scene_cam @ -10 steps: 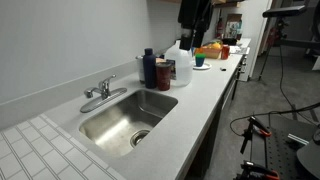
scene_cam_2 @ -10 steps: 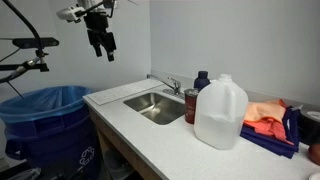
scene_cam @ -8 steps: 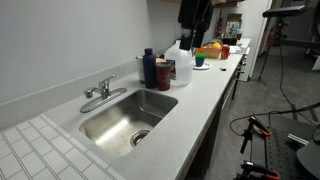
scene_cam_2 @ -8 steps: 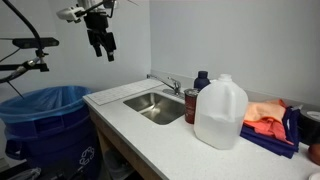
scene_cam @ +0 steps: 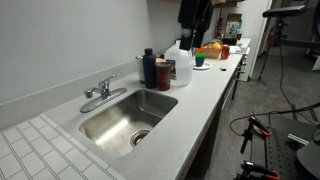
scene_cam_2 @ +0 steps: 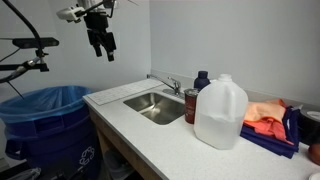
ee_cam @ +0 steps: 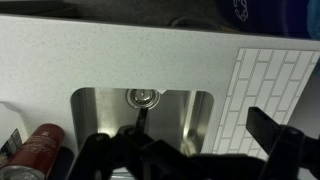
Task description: Move the faucet to the center of the sink
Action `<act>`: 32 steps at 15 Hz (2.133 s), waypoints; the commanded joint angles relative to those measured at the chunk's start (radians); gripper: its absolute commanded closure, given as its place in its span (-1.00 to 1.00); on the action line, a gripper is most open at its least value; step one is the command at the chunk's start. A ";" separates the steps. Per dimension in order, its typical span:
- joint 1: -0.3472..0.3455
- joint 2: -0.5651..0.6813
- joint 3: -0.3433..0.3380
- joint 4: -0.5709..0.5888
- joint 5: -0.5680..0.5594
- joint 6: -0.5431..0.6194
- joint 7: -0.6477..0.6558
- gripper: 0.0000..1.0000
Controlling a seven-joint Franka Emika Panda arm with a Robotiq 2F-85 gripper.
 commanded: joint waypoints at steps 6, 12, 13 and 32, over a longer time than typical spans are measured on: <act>0.002 0.001 -0.002 0.002 -0.001 -0.002 0.001 -1.00; 0.002 0.001 -0.002 0.002 -0.001 -0.002 0.001 -1.00; 0.002 0.001 -0.002 0.002 -0.001 -0.002 0.001 -1.00; 0.008 0.318 -0.021 0.197 -0.084 0.150 -0.170 -1.00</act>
